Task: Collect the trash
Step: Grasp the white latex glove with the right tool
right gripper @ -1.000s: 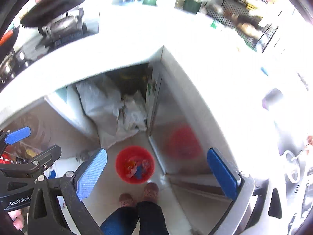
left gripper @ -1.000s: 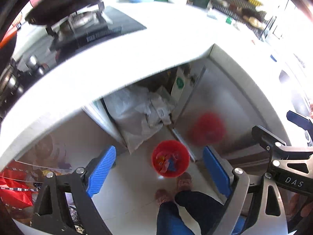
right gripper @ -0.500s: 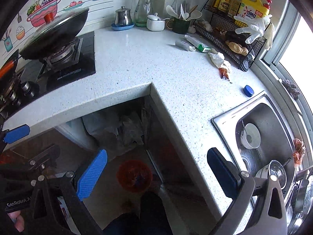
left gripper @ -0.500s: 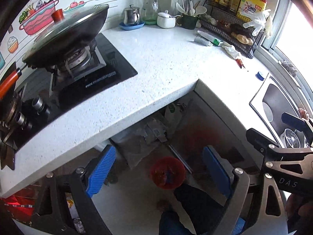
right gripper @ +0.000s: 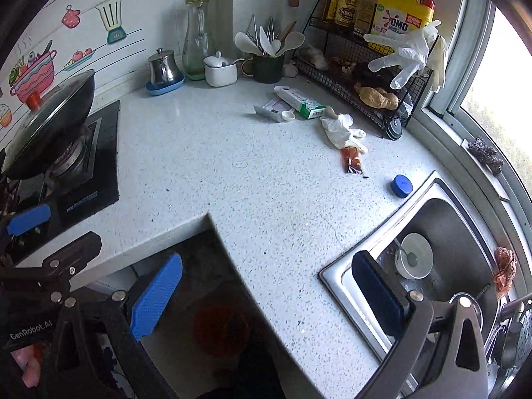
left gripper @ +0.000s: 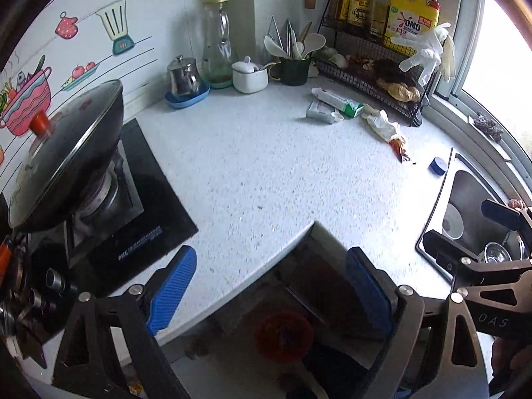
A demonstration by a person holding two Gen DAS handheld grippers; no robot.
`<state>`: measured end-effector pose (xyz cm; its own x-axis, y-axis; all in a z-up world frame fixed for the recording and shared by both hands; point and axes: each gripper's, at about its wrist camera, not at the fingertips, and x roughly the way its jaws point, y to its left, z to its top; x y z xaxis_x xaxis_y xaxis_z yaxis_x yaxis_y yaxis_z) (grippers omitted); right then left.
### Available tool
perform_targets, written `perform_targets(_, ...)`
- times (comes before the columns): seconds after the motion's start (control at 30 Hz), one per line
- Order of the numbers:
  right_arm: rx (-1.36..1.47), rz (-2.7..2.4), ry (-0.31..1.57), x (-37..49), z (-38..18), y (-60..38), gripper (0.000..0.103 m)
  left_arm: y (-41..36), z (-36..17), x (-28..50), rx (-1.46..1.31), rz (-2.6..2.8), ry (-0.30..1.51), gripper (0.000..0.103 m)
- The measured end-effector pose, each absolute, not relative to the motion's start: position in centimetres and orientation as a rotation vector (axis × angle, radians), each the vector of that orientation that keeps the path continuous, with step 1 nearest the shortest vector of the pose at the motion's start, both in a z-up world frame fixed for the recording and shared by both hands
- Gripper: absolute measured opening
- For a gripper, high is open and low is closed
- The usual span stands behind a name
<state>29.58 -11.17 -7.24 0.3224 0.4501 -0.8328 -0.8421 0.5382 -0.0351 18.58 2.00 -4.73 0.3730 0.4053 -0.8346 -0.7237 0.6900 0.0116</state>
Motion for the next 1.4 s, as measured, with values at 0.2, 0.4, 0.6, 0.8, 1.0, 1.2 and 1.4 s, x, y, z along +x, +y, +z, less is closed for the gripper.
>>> perform_targets(0.2,-0.502,0.877,0.899,34.5,-7.0,-9.3,0.102,5.0,-4.5,24.4,-0.370,0.702,0.955,0.090)
perform_targets(0.4,-0.482,0.861,0.920,39.8,-7.1,-7.5,0.102,7.5,-4.7,30.5,-0.333,0.664,0.977,0.090)
perform_targets(0.6,-0.482,0.841,0.931,45.0,-7.0,-5.4,0.102,10.7,-5.5,36.7,-0.341,0.620,0.994,0.090)
perform_targets(0.8,-0.521,0.865,0.961,49.6,-8.8,-2.5,0.102,13.5,-8.3,42.0,-0.324,0.603,1.020,0.090)
perform_targets(1.0,-0.566,0.880,1.021,53.2,-11.8,0.4,0.102,16.5,-12.1,46.0,-0.344,0.632,1.071,0.095)
perform_targets(1.2,-0.611,0.895,1.090,56.1,-14.9,3.1,0.102,19.0,-14.9,48.5,-0.339,0.679,1.121,0.096)
perform_targets(1.4,-0.635,0.929,1.145,56.9,-17.7,4.7,0.102,20.6,-17.3,49.6,-0.397,0.681,1.154,0.096)
